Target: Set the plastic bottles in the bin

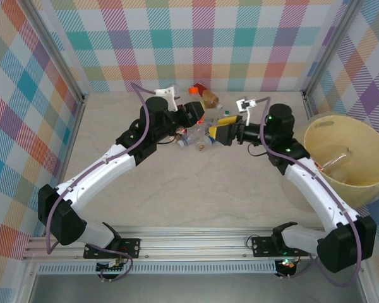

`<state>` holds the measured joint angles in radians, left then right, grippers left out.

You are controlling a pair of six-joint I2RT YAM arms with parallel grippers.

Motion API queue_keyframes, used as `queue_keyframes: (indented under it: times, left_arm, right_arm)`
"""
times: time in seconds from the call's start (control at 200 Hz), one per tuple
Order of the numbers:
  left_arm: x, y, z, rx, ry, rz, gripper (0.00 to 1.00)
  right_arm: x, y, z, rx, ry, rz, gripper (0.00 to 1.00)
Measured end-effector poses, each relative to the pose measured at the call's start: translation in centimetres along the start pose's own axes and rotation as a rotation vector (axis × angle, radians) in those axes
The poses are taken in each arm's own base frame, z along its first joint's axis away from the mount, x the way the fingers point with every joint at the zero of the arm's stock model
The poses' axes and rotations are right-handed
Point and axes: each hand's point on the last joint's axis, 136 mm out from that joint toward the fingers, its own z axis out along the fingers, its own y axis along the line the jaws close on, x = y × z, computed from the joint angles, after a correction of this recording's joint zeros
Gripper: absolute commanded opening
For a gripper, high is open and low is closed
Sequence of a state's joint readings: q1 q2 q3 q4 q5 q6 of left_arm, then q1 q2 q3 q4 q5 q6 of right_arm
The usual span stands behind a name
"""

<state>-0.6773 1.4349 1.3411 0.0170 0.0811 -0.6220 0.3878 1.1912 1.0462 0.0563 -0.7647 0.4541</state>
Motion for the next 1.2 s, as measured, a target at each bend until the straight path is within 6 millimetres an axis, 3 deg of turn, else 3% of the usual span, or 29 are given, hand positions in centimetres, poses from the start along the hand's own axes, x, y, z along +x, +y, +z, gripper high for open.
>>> queue_keyframes:
  times: [0.14, 0.295, 0.725, 0.91, 1.05, 1.2]
  left_arm:
    - [-0.4, -2.3, -0.1, 0.117, -0.001, -0.034, 0.49]
    - [-0.4, -3.7, -0.2, 0.195, 0.004, -0.07, 0.49]
    - [0.0, -3.5, 0.1, 0.204, 0.016, -0.101, 0.5]
    - [0.1, -3.2, 0.3, 0.202, 0.023, -0.104, 0.72]
    - [0.3, -3.0, 0.3, 0.202, 0.038, -0.124, 0.96]
    - [0.3, -3.3, 0.0, 0.213, 0.047, -0.116, 1.0]
  right_arm:
    - [0.2, -0.3, 2.4, 0.016, 0.028, 0.003, 1.0]
    - [-0.4, -1.3, 3.3, 0.05, 0.012, -0.002, 0.99]
    - [-0.9, -0.5, 4.4, 0.061, -0.025, -0.1, 0.55]
    - [-0.8, -0.7, 4.3, 0.083, -0.024, -0.104, 0.46]
    - [-1.2, -1.8, 3.6, 0.18, -0.046, -0.14, 0.45]
    - [-1.8, -3.4, 1.4, 0.353, -0.071, -0.196, 0.45]
